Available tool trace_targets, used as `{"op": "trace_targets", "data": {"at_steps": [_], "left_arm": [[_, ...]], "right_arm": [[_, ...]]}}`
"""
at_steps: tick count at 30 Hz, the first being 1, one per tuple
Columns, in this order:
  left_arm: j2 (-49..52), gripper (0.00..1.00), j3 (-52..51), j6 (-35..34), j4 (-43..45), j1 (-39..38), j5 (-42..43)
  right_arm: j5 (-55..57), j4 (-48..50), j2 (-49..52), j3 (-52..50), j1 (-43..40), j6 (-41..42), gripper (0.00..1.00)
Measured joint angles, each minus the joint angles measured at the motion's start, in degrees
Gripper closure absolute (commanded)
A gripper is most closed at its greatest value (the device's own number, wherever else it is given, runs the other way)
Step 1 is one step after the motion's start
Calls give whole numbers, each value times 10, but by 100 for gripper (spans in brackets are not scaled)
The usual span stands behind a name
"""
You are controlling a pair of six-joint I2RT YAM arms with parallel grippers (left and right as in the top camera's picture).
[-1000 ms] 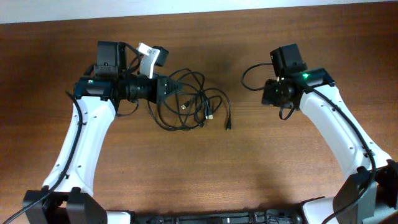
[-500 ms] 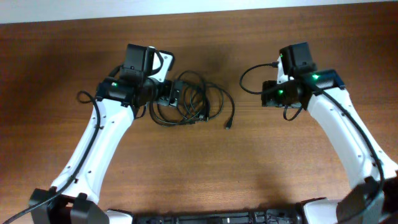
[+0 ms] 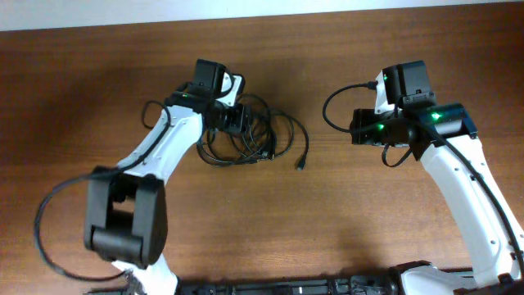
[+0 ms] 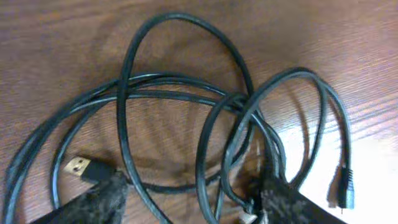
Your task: Untangle cables
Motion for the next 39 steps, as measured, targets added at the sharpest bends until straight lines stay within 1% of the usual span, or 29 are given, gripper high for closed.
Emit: {"op": "trace_targets", "data": {"at_steps": [3, 4, 5, 8, 10, 11, 13, 15, 16, 17, 20, 22, 24, 30, 31, 32, 33, 34, 35, 36, 37, 38, 39], "left_arm": [[33, 79, 0, -2, 7, -7, 4], [46, 97, 0, -1, 7, -13, 6], [52, 100, 0, 0, 7, -20, 7], [53, 100, 0, -2, 2, -33, 8], [53, 100, 9, 0, -37, -33, 8], [50, 100, 21, 0, -63, -33, 7], [24, 100, 47, 2, -91, -33, 7], [-46, 100, 82, 14, -102, -33, 25], [-60, 100, 87, 18, -101, -33, 39], [-119, 100, 98, 22, -99, -33, 50], [-210, 100, 105, 30, -102, -33, 75], [-226, 100, 105, 31, -102, -33, 92], [-234, 100, 105, 31, -102, -33, 114], [-235, 100, 105, 30, -98, -33, 169], [-235, 100, 105, 31, -94, -33, 183], [-235, 100, 105, 31, -86, -33, 206], [-235, 100, 105, 31, -75, -33, 237], [-235, 100, 105, 31, -61, -33, 266], [-235, 100, 105, 31, -50, -33, 288], [-235, 100, 105, 31, -47, -33, 299], [-235, 98, 105, 31, -47, -33, 310], [-235, 89, 105, 31, -47, -33, 314], [-235, 88, 105, 31, -49, -33, 313]], "right_arm": [[-1, -1, 0, 0, 0, 0, 39], [-1, -1, 0, 0, 0, 0, 39], [-1, -2, 0, 0, 0, 0, 39], [-1, -2, 0, 0, 0, 0, 37], [-1, -1, 0, 0, 0, 1, 32], [-1, 0, 0, 0, 0, 1, 27], [-7, 11, 0, 0, 0, 0, 24], [-32, 38, 0, 0, 0, -1, 21], [-54, 61, 0, 0, 0, -1, 21], [-70, 74, 0, 0, 0, -2, 21], [-156, 134, 0, -1, 0, -3, 20], [-219, 166, 0, -1, 0, -15, 18], [-286, 189, 0, -1, 0, -24, 15], [-370, 204, 0, -1, 0, -37, 12], [-377, 207, 0, -1, 0, -37, 17], [-382, 217, 0, -1, 0, -37, 29], [-384, 228, 0, -1, 0, -38, 50], [-382, 235, 0, -1, 0, -40, 67], [-377, 236, 0, -1, 0, -39, 82], [-366, 235, 0, -1, 0, -41, 93], [-352, 233, 1, -1, 0, -43, 96], [-333, 228, 4, -1, 2, -47, 96], [-302, 209, 9, 0, 5, -50, 96]]}}
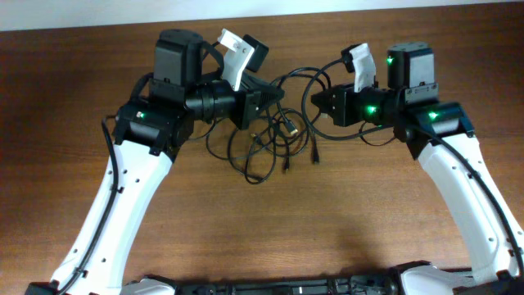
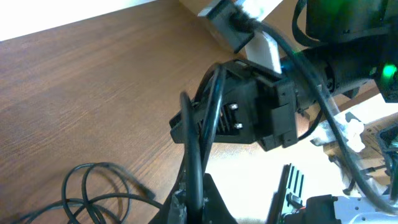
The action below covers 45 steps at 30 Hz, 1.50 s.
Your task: Untangle cables
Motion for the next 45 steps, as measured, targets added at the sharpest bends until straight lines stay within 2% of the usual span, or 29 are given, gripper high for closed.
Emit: {"op": "trace_targets", "data": {"at_steps": [2, 3, 6, 9, 10, 11, 13, 15, 17, 20, 23, 24, 25, 28, 29, 32, 34, 38, 45], "left_arm": [[-1, 90, 1, 1, -24, 1, -53], [-3, 91, 1, 2, -51, 4, -117], [-3, 92, 1, 2, -97, 5, -253], [-3, 88, 1, 2, -113, 5, -318], [-3, 81, 1, 2, -118, 5, -327], [-3, 81, 1, 2, -123, 5, -335], [-3, 80, 1, 4, -131, 5, -341], [-2, 64, 1, 4, -137, 5, -344], [5, 55, 1, 7, -143, 5, -346], [35, 50, 1, 6, -144, 4, -348], [78, 44, 1, 6, -144, 5, -342], [92, 41, 1, 6, -143, 4, -328], [104, 37, 1, 6, -142, 4, -314], [142, 21, 1, 18, -141, -4, -268], [152, 18, 1, 25, -140, -10, -257], [174, 14, 1, 51, -140, -36, -240], [187, 13, 1, 64, -140, -55, -234], [211, 13, 1, 74, -136, -64, -229], [240, 12, 1, 75, -131, -64, -229]], "right_arm": [[66, -35, 10, 1, -1, 3, 96], [118, -59, 22, 0, -4, 4, 96], [172, -70, 25, -1, -4, 4, 96], [186, -71, 25, -1, -4, 4, 96], [173, -68, 25, -1, -4, 3, 96], [140, -55, 25, -1, -4, 1, 96], [40, -5, 25, -3, -5, -17, 95], [-6, 31, 22, -3, -6, -25, 95], [5, 41, -2, -3, -13, -24, 95], [57, 41, -71, 3, -49, -19, 95], [139, 40, -163, 21, -96, 25, 84], [153, 33, -181, 22, -107, 36, 76], [174, 9, -191, 25, -114, 40, 64], [231, -69, -181, 31, -116, 50, 59], [256, -96, -164, 32, -116, 51, 59], [298, -155, -107, 32, -116, 52, 45], [308, -186, -66, 31, -116, 55, 41], [292, -235, 26, 31, -116, 54, 38], [237, -221, 139, 31, -116, 54, 38]]}}
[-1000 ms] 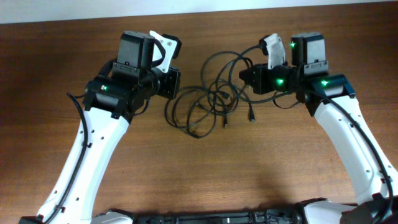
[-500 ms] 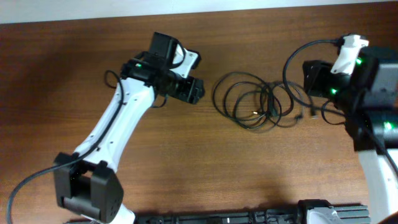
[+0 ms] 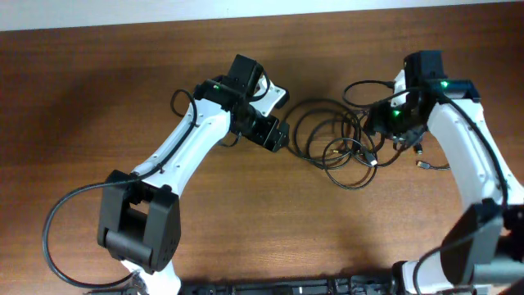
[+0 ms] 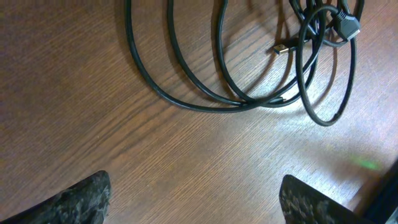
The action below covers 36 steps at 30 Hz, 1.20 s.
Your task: Untangle cables
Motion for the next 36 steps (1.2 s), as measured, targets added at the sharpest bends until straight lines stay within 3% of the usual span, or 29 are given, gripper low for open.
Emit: {"op": "trace_targets", "data": {"at_steps": [8, 16, 24, 28, 36], "left_arm": [[0, 12, 0, 0, 0, 0, 0], [0, 12, 0, 0, 1, 0, 0], [0, 12, 0, 0, 1, 0, 0], [0, 12, 0, 0, 1, 0, 0], [0, 12, 0, 0, 1, 0, 0]], "right_arm": [[-10, 85, 46, 0, 0, 0, 39], [-10, 153, 117, 0, 46, 0, 69], [10, 169, 161, 0, 57, 3, 69], [11, 167, 161, 0, 57, 4, 60], [-24, 162, 161, -1, 99, 5, 60]]}}
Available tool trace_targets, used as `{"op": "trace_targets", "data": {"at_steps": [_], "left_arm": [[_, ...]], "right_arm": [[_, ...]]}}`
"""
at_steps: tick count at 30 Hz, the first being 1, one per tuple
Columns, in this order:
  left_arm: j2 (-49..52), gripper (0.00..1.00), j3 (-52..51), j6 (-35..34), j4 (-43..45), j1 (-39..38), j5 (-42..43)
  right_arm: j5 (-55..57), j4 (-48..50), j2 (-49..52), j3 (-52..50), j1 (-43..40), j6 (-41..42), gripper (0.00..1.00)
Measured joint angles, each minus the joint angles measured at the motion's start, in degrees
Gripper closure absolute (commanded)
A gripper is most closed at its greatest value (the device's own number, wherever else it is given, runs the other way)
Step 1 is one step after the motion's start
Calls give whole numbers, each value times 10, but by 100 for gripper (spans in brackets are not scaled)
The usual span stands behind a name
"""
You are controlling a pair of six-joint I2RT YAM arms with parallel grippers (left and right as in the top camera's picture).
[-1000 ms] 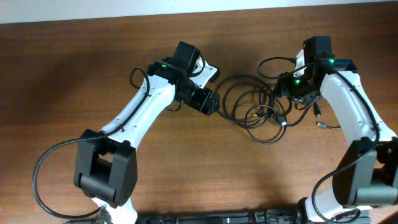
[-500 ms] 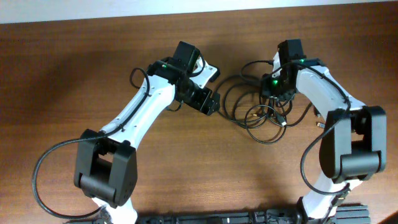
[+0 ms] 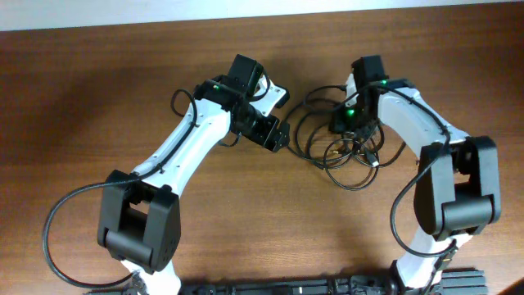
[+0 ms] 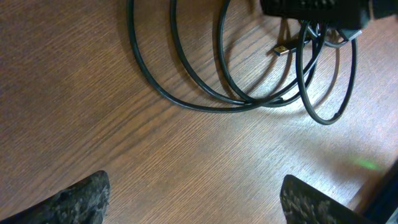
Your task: Untangle cables
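A heap of black cables lies in overlapping loops on the wooden table, right of centre. My left gripper rests just left of the heap, open, with nothing between its fingers. In the left wrist view the nearest cable loops curve ahead of it, and a gold USB plug lies among them. My right gripper is down on the heap's upper middle, seen as a dark body at the top of that view. Its jaws are hidden.
The brown table ends at a far edge along a white strip. A thin cable of the left arm loops beside its forearm. Both arms reach in from the near side.
My right gripper has moved left, from the heap's right side to its upper middle. The left gripper is where it was, still open. The cables lie much as before.
First my left gripper was down on the tangled heap left of centre, the right arm apart. Then both arms were raised with cables hanging between them. Later the cables lay right of centre, my left gripper open beside them; now the right gripper sits on them.
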Motion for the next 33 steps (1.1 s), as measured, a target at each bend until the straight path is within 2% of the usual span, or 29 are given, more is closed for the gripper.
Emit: {"op": "trace_targets", "data": {"at_steps": [6, 9, 10, 14, 16, 17, 20, 25, 27, 33], "left_arm": [[0, 16, 0, 0, -3, 0, -14], [0, 16, 0, -3, -10, 0, -58], [0, 20, 0, -4, -10, 0, -66], [0, 19, 0, -23, -11, 0, -107], [0, 18, 0, -58, -12, 2, -150], [0, 19, 0, -78, -13, 7, -165], [0, 18, 0, -115, -25, 31, -185], [0, 18, 0, -141, -53, 80, -199], [0, 18, 0, -141, -53, 83, -200], [0, 18, 0, -143, -49, 83, -200]], "right_arm": [[19, 21, 1, -29, 10, 0, 60], [23, 26, 1, -29, 10, 0, 61], [23, 27, 1, -29, 10, 0, 66], [23, 27, 1, -40, 10, 0, 67], [21, 27, 1, -46, 10, 0, 81], [15, 30, 1, -46, 10, 0, 94], [-23, 49, 1, -46, 10, 0, 96], [-191, 78, -3, -38, 9, -31, 96], [-225, 65, -32, -13, 9, -39, 96], [-253, 68, -243, 75, 9, -43, 96]]}}
